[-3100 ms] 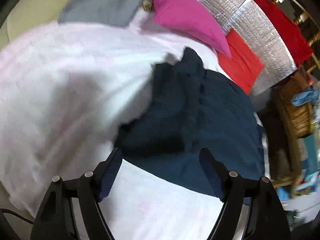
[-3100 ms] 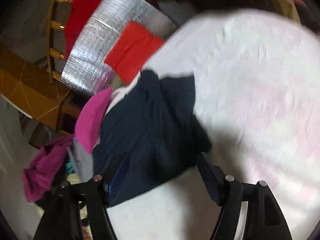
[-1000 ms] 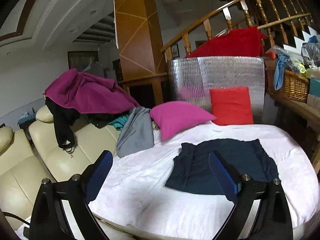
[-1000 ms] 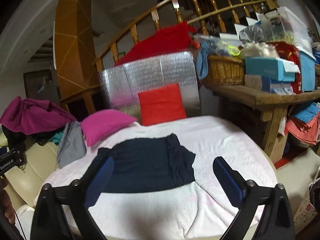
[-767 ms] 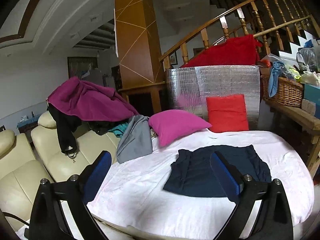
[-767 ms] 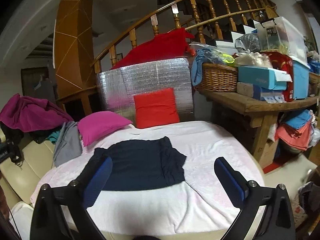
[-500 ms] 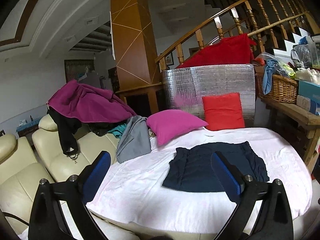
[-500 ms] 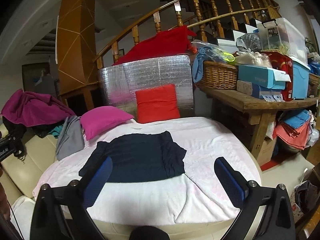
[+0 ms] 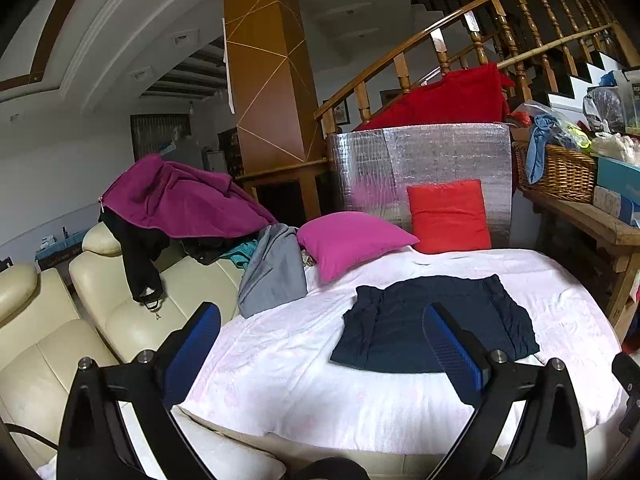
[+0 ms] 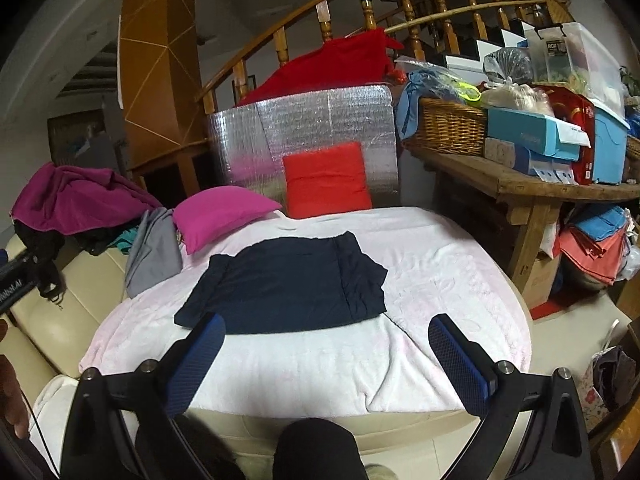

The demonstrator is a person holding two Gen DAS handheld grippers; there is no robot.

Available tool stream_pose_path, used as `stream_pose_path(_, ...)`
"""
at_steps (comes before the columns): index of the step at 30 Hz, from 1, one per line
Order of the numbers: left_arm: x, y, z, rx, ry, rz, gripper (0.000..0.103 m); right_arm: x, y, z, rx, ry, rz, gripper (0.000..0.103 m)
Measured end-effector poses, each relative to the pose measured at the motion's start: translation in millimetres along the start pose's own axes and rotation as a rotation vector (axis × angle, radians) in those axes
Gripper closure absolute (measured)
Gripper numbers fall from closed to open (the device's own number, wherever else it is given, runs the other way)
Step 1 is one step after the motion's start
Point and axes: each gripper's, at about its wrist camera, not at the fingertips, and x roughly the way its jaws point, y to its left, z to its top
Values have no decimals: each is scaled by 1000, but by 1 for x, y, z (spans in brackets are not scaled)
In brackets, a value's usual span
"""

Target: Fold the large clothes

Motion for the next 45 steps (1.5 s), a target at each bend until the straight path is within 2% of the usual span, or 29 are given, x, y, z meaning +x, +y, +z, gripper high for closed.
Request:
stream_pose_path(9,-3,-1,-4,17,-6,-18,2,-9,5,7,-6,-21,2,0)
stream_pose_path(27,-3,10,-7,-5,0,-19,2,-1,8,6,8,11,-8,0)
stream_pose_path(45,-2,16,-9,-10,-5,-26,2,-3,16,4,13,5,-21,0)
